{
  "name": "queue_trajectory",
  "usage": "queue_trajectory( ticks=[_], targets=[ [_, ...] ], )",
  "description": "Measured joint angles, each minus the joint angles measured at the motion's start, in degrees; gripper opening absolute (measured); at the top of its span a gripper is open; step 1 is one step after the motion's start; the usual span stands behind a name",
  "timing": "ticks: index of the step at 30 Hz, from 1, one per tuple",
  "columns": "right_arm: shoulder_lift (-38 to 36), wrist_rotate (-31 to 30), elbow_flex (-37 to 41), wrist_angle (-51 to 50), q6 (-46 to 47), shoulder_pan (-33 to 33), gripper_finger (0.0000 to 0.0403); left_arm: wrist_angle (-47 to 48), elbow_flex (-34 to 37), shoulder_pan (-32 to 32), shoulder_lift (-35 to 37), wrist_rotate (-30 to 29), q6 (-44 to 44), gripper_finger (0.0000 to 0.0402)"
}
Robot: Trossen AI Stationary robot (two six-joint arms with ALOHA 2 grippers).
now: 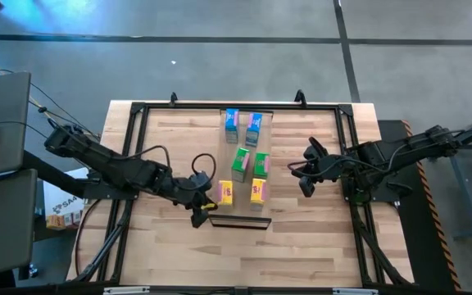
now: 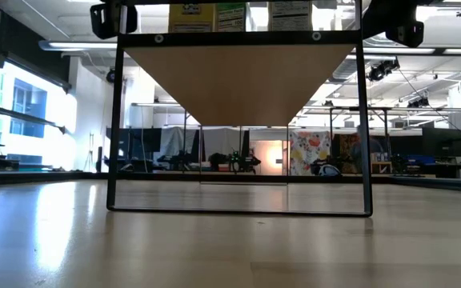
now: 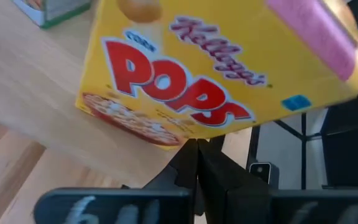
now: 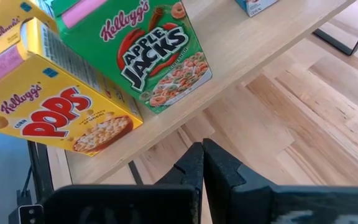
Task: Stack cereal on shelf
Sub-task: Put the yellow cereal box on the shelf aligned with the other yellow cereal box, then return to Home Position
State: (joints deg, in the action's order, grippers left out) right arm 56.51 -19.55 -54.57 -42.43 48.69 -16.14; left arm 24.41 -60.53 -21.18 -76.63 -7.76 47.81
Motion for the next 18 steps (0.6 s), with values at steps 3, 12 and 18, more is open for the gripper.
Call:
queue_trajectory(
  ticks=[3, 12, 18],
  targets=[
    [0.00, -0.02, 0.00, 0.02, -0.78, 0.00, 0.0000, -0.81, 0.00, -0.05, -0.28, -0.45, 0.07, 0.0000],
    [-0.24, 1.04, 0.00, -0.81, -3.71, 0.00, 0.0000, 4.72, 0.00, 1.39, 6.65, -8.39, -5.11, 0.0000],
    [-1.14, -2.21, 0.00, -0.33, -4.21, 0.00, 0.0000, -0.12, 3.39, 0.32, 15.76, -18.72, -16.24, 0.0000]
  ],
)
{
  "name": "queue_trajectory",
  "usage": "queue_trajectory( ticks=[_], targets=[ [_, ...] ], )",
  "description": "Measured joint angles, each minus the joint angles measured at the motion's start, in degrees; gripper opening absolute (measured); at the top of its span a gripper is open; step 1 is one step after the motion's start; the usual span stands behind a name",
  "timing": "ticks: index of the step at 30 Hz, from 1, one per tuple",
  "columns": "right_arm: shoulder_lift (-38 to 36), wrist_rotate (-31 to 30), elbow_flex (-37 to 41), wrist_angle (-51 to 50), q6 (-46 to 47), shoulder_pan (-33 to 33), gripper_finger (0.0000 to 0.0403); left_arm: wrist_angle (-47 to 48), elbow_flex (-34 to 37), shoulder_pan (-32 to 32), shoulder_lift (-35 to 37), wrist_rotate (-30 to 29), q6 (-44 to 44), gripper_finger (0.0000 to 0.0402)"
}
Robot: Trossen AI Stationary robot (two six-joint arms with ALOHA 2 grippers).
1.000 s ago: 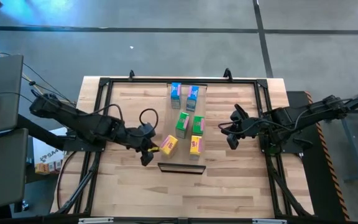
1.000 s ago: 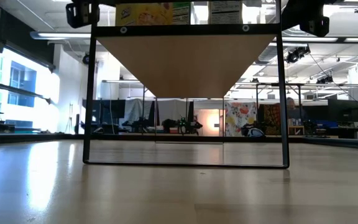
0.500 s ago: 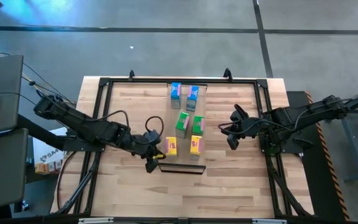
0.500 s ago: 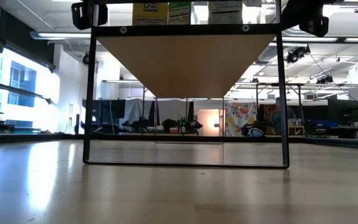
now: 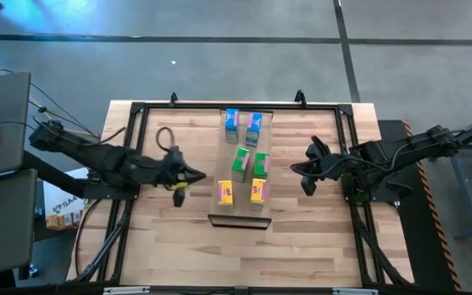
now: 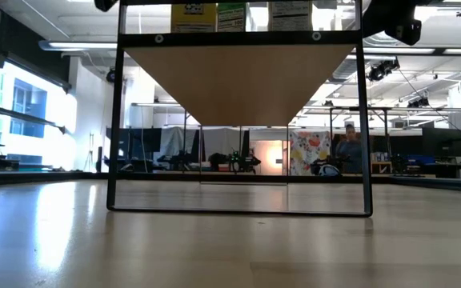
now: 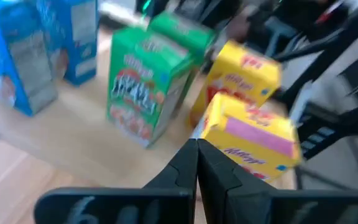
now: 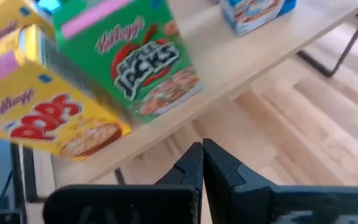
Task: Stack cereal on shelf
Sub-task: Return to Home Position
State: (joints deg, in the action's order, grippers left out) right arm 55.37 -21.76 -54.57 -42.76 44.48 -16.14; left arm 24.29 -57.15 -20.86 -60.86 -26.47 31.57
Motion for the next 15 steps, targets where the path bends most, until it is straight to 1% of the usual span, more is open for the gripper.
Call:
queue_trajectory(
  ticks=[2, 5, 7, 9, 12, 15],
  targets=[
    [-0.11, -1.52, 0.00, 0.15, -0.01, 0.00, 0.0000, -6.48, 4.37, 0.00, 3.55, 0.41, -2.50, 0.0000],
    [-0.13, -3.14, 0.00, 0.64, 0.01, 0.00, 0.0000, -16.69, 12.86, 0.26, 9.49, 2.91, -5.29, 0.0000],
    [-0.13, -3.53, 0.00, 1.23, 0.09, 0.00, 0.0000, -22.85, 18.95, 0.97, 13.68, 3.91, -6.02, 0.0000],
    [-0.13, -3.78, 0.00, 1.93, 0.27, 0.00, 0.0000, -29.20, 24.62, 2.20, 17.65, 6.25, -6.68, 0.0000],
    [-0.13, -3.81, 0.00, 4.23, 0.01, 0.00, 0.0000, -35.58, 32.29, 4.66, 23.36, 9.74, -6.70, 0.0000],
    [-0.11, -4.17, 0.00, 4.61, -1.10, 0.02, 0.0000, -38.69, 38.28, 7.02, 28.60, 10.51, -6.36, 0.0000]
  ],
)
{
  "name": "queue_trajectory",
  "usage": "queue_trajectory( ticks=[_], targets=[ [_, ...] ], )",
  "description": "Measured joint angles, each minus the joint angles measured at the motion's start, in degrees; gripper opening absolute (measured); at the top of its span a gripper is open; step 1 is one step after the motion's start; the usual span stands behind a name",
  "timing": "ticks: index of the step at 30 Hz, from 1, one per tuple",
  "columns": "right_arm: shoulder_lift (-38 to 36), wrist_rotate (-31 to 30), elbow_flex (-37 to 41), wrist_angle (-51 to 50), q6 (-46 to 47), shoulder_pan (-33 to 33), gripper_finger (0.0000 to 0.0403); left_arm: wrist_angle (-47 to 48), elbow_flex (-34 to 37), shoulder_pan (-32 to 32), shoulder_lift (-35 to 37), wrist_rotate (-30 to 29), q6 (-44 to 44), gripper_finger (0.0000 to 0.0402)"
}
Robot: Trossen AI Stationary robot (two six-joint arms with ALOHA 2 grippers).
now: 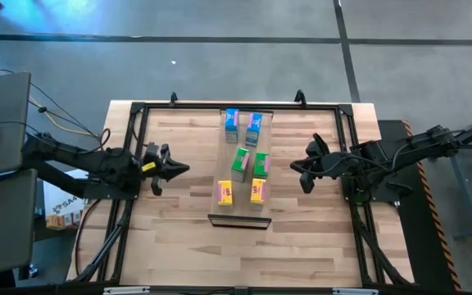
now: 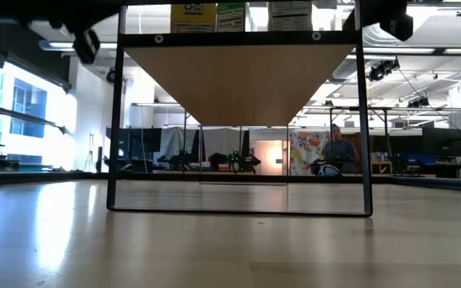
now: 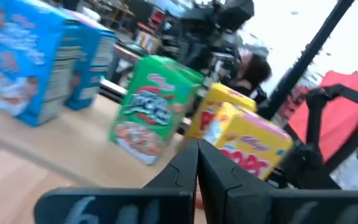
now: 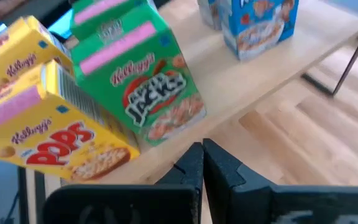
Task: Stack cereal on shelf
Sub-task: Return to Home Position
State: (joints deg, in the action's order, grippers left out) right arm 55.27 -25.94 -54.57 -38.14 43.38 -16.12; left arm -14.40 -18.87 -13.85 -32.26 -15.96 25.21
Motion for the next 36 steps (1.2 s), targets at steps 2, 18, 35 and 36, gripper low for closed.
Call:
queue_trajectory(
  ticks=[2, 18, 35, 36],
  targets=[
    [0.00, 0.98, 0.00, -0.94, 0.87, 0.02, 0.0000, -0.57, 2.97, 1.14, 3.34, 0.04, 0.37, 0.0000],
    [-3.74, 7.98, 0.00, -5.31, -2.07, -0.02, 0.0000, -6.73, 18.18, 3.44, 18.91, 1.46, 2.64, 0.0000],
    [-41.99, 11.88, 34.74, 20.56, -13.96, 2.86, 0.0000, -4.72, 18.18, 12.72, 20.45, 5.02, 0.76, 0.0000],
    [-44.78, 11.99, 36.03, 20.54, -14.79, 3.52, 0.0000, -4.70, 18.18, 12.72, 20.45, 4.98, 1.04, 0.0000]
  ],
)
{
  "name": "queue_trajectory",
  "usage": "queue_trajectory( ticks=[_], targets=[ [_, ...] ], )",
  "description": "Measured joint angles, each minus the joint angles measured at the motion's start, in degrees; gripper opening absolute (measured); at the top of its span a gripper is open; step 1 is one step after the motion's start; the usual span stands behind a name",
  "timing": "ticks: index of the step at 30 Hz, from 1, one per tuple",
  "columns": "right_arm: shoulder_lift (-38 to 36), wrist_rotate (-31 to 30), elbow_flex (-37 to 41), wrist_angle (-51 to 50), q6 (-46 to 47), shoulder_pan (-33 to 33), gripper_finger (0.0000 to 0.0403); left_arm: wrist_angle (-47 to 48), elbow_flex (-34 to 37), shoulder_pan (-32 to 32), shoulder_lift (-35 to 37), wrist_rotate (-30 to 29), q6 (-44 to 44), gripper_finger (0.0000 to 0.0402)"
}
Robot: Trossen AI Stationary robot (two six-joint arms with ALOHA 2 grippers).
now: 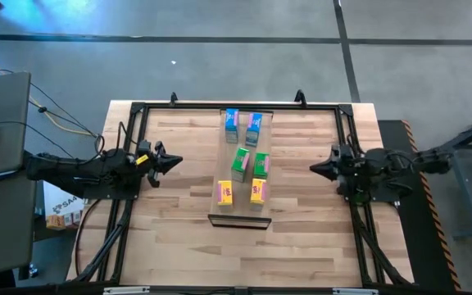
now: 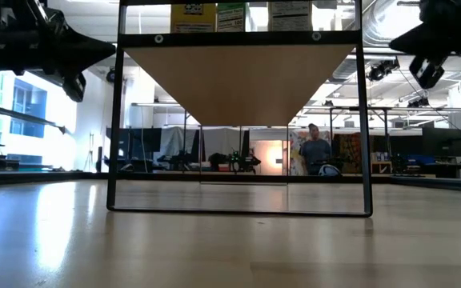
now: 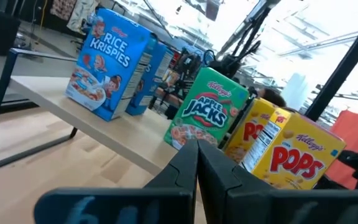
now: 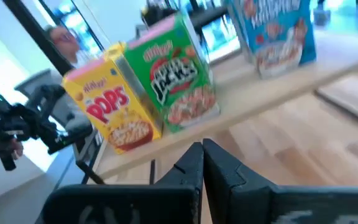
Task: Stack cereal on shelf
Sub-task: Return to Home Position
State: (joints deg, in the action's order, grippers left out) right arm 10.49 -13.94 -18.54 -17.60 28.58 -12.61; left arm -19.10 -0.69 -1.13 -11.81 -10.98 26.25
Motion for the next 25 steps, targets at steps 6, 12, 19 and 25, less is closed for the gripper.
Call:
queue_trajectory(
  ticks=[6, 12, 19, 25],
  targets=[
    [-10.44, 0.83, 5.28, 1.97, -6.98, 2.14, 0.0000, 0.23, 0.00, 0.00, -0.02, -0.05, 0.05, 0.0000],
    [-9.37, 4.53, 13.37, 11.30, -10.19, 2.26, 0.0000, 0.43, -0.06, 0.00, -0.71, 0.06, 0.08, 0.0000],
    [-9.87, 6.13, 17.94, 19.75, -11.93, 2.37, 0.0000, 4.26, -0.04, -0.07, 2.22, -0.03, 0.10, 0.0000],
    [-9.69, 6.02, 17.94, 19.75, -16.78, 2.39, 0.0000, 11.00, -0.07, 0.13, 9.51, -0.07, 0.10, 0.0000]
  ],
)
